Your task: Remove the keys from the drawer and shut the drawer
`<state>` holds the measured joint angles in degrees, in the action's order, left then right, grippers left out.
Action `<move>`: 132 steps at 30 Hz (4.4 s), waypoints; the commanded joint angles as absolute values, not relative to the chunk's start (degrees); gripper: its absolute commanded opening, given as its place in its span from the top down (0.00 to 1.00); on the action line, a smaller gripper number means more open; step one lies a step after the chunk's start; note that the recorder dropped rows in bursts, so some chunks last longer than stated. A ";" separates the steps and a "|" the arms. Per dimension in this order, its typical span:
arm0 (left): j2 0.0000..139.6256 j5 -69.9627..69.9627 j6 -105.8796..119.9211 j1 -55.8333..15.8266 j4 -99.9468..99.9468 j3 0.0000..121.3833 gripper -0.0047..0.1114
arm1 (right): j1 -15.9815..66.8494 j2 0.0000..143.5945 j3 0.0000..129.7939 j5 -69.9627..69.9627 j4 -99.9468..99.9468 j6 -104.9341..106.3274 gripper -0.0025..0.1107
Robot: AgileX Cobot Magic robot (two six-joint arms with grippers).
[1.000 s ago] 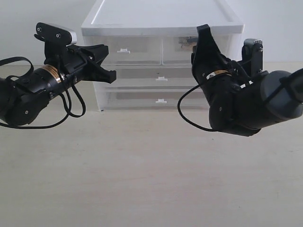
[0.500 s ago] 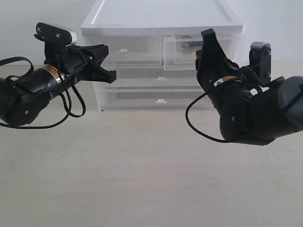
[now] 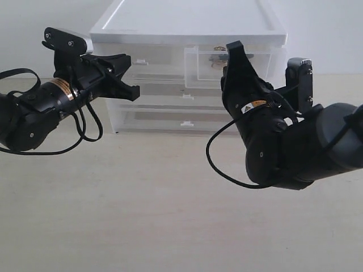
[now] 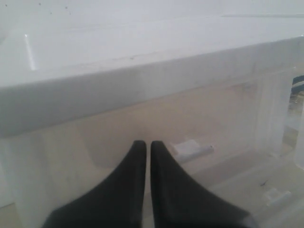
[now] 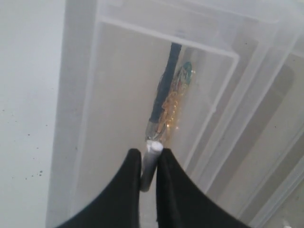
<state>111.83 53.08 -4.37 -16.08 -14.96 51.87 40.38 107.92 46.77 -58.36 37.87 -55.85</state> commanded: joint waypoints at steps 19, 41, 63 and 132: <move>112.36 53.05 -4.70 -15.98 -14.15 52.24 0.92 | 41.71 107.17 46.65 -58.81 35.87 -48.83 0.98; 112.36 53.66 -4.70 -15.98 -14.15 52.24 0.92 | 41.71 107.17 46.65 -60.10 35.65 -47.22 0.98; 112.36 47.31 -3.84 -15.98 -14.42 56.37 0.92 | 41.80 104.56 42.75 -62.55 35.02 -46.79 0.98; 112.36 37.12 -4.27 -15.98 -14.42 59.67 0.92 | 24.14 72.31 44.87 -2.21 25.63 7.69 0.98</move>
<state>111.23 40.58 -4.04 -16.74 -20.51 57.72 28.71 73.32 39.59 -12.78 26.16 1.05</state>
